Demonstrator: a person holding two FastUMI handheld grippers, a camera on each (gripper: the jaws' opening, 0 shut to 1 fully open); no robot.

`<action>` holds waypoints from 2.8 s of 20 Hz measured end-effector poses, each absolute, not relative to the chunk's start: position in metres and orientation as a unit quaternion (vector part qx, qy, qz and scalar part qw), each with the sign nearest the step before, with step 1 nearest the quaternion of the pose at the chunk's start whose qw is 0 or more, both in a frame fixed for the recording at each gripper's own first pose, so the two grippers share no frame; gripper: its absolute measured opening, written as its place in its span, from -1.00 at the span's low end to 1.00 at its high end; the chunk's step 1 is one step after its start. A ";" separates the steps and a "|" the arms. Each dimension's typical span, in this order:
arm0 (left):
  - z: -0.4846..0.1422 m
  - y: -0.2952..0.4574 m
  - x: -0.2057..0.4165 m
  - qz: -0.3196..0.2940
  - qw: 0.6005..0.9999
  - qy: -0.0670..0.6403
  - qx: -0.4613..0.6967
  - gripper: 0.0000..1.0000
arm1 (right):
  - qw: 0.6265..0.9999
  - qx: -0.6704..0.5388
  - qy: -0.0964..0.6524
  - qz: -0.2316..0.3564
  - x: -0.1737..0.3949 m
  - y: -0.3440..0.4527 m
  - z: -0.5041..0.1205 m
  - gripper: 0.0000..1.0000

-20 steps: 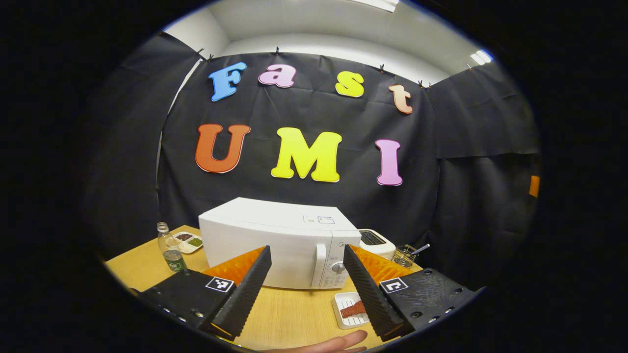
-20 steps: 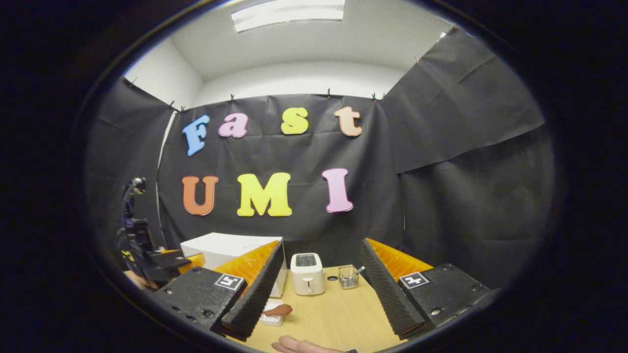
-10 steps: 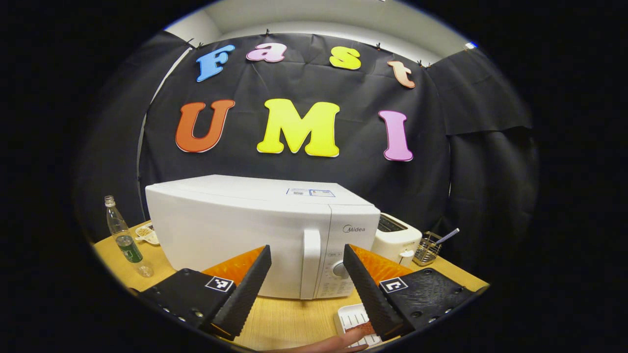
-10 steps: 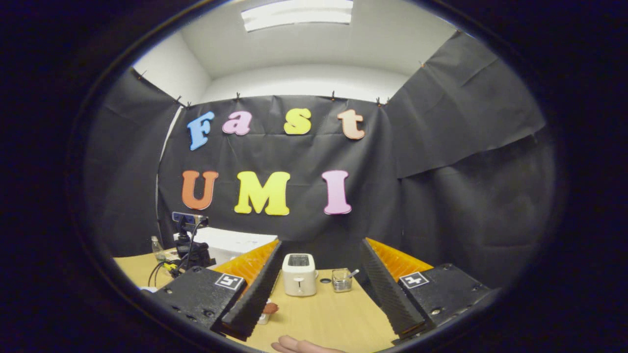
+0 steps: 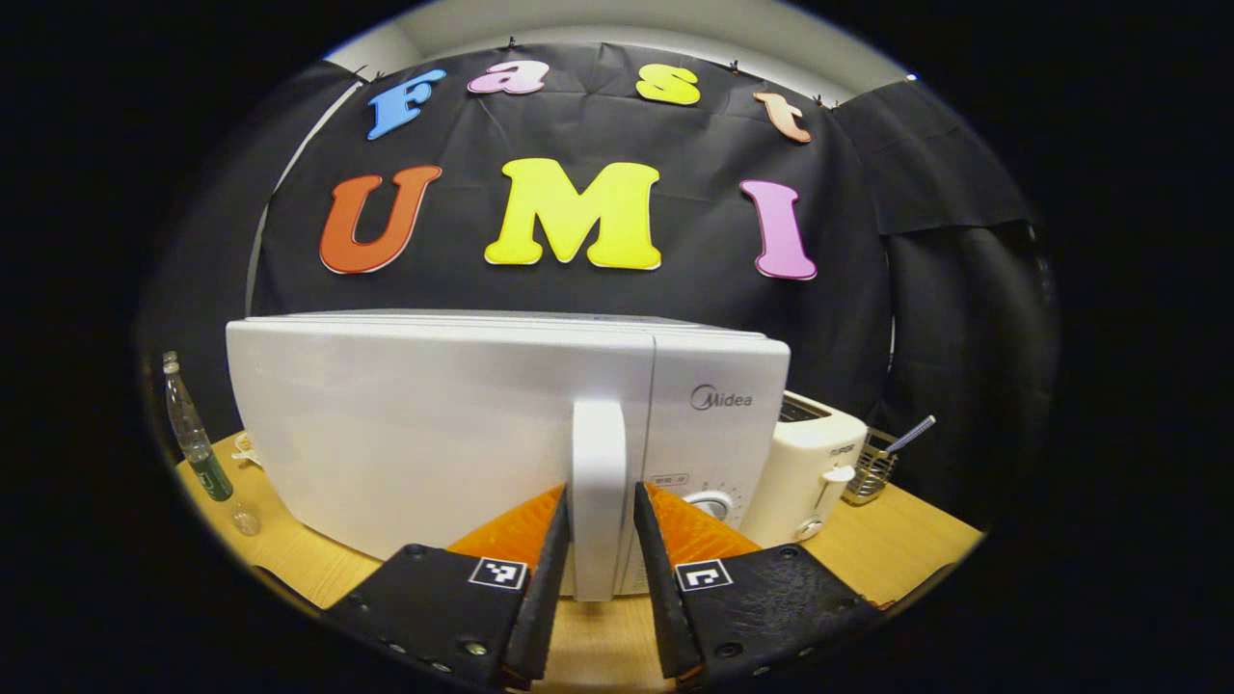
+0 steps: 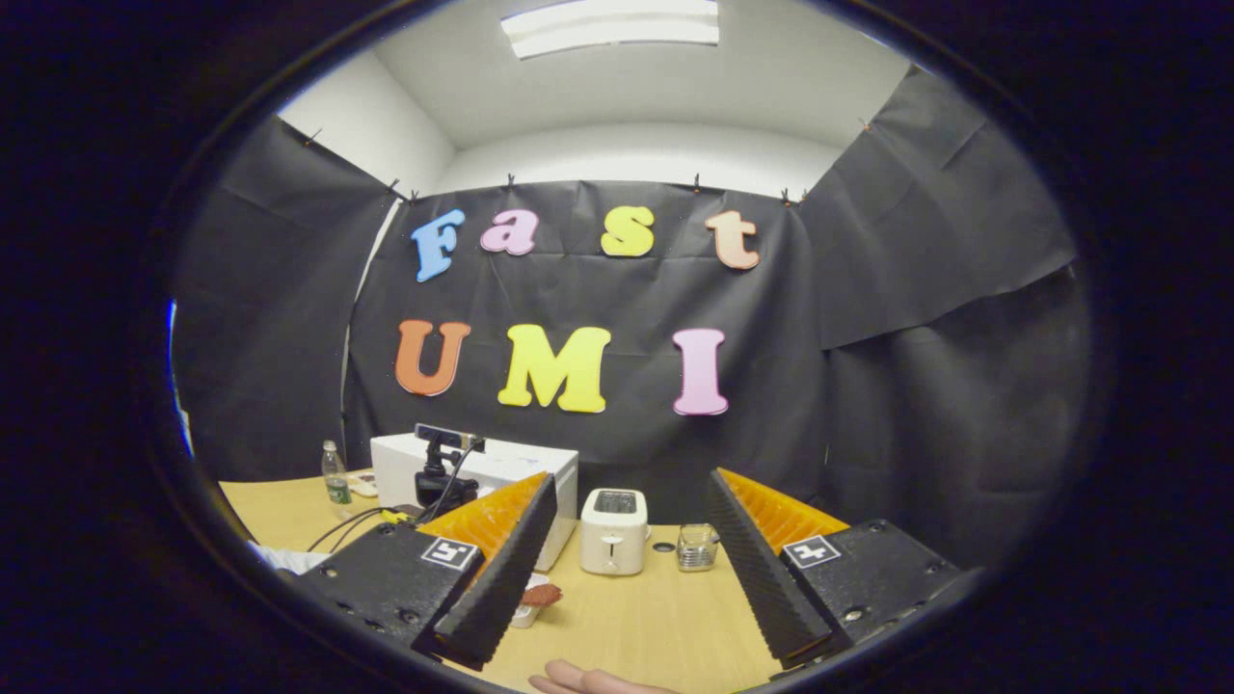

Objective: Open the microwave oven with the left hand, put the food in, and close the microwave oven.

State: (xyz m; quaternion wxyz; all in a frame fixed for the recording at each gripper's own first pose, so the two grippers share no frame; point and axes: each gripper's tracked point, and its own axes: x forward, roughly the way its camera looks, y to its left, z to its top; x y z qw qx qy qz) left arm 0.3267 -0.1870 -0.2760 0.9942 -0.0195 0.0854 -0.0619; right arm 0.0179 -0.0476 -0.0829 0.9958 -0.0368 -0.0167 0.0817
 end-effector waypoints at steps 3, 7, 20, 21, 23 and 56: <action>-0.284 -0.187 0.330 -0.041 0.995 0.093 0.017 -0.32 | 0.997 -0.031 -0.009 0.077 0.022 -0.054 -0.088 0.99; -0.285 -0.189 0.324 -0.035 0.994 0.105 -0.026 -0.63 | 0.997 -0.025 0.003 0.071 0.021 -0.059 -0.095 0.99; -0.280 -0.178 0.275 -0.058 0.994 0.090 -0.026 -0.84 | 0.998 -0.030 0.003 0.055 0.016 -0.077 -0.087 0.99; -0.279 -0.172 0.261 -0.065 0.994 0.086 -0.028 -0.84 | 0.998 -0.031 0.002 0.054 0.014 -0.078 -0.087 0.99; -0.278 -0.161 0.239 -0.079 0.992 0.090 -0.033 -0.84 | 0.998 -0.029 0.005 0.052 0.012 -0.075 -0.087 0.99; -0.261 0.087 -0.008 0.034 0.993 0.110 -0.016 0.89 | 0.993 0.011 0.070 0.090 0.001 -0.006 -0.131 0.99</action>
